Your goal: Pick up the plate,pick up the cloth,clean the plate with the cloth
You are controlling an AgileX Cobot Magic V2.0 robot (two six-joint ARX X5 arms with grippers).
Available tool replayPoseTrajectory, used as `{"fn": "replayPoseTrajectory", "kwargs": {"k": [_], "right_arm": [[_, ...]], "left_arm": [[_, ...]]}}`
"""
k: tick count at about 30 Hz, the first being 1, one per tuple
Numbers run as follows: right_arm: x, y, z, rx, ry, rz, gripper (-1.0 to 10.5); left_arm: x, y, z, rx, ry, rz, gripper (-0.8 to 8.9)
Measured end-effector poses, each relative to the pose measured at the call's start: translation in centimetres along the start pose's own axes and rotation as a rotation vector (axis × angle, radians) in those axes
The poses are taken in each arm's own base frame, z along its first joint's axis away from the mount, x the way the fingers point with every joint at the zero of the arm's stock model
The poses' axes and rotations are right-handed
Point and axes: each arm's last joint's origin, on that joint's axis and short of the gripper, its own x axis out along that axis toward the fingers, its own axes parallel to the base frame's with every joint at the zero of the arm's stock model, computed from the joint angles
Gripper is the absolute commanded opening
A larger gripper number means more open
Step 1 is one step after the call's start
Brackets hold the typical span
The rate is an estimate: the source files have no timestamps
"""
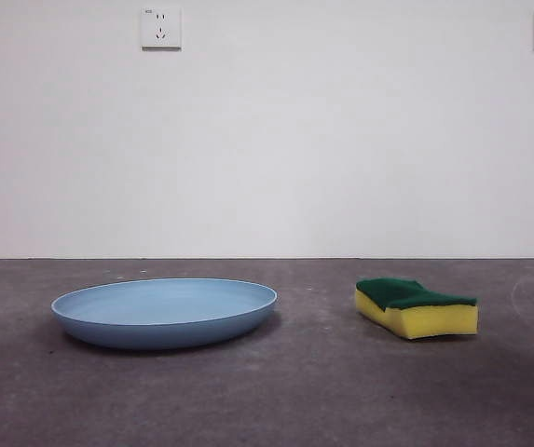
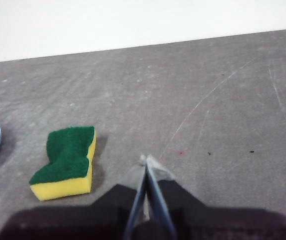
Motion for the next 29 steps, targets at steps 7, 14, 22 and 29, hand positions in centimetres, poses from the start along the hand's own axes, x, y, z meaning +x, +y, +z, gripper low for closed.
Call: {"fn": "replayPoseTrajectory", "kwargs": {"k": [7,14,22,29], "right_arm": [[0.0,0.0,0.1,0.118,0.01,0.004,-0.1],[-0.6,0.5,4.3,0.256,-0.017,0.01,-0.1],[0.5,1.4,10.8,0.272,0.05,0.132,-0.1],[3.5,2.0,15.0,0.249,0.261,0.252,0.0]], "left_arm": [[0.0,0.0,0.4,-0.041,-0.034,-0.005,-0.06],[-0.7,0.0,3.4,-0.154,-0.077,-0.02,-0.06],[-0.1,-0.1,8.1,-0.185,-0.026,-0.071,-0.06],[2.6,-0.6,11.8,-0.202,0.156,-0.235,-0.05]]}}
